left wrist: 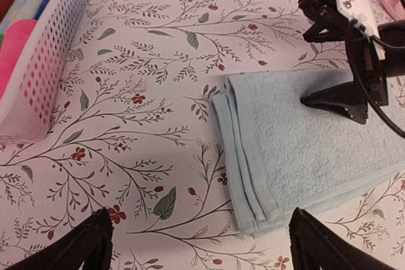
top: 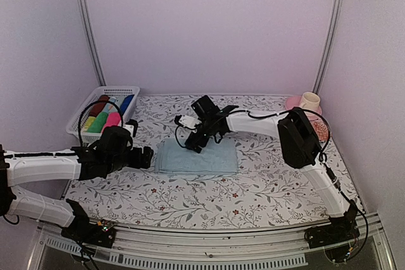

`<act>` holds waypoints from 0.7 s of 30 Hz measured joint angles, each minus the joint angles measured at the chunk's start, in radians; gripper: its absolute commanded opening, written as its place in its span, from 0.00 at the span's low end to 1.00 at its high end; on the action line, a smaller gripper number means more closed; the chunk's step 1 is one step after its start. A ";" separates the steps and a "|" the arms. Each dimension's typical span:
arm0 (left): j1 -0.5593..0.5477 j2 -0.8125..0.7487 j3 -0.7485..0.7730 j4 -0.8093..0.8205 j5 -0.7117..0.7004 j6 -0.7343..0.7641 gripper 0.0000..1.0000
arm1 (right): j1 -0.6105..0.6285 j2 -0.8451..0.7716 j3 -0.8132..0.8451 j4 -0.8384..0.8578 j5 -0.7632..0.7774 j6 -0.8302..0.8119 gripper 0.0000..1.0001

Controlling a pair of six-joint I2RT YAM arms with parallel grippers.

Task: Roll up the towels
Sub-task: Move the towel to the center of the board.

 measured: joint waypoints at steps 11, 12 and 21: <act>0.000 -0.009 -0.008 0.039 0.015 0.015 0.97 | -0.289 -0.072 -0.125 0.038 0.066 0.126 0.99; 0.000 -0.010 -0.010 0.047 0.021 0.016 0.97 | -0.315 -0.085 -0.139 0.027 0.066 0.129 0.99; 0.000 -0.005 -0.014 0.085 0.083 0.021 0.97 | -0.362 -0.352 -0.285 -0.029 0.002 0.055 0.99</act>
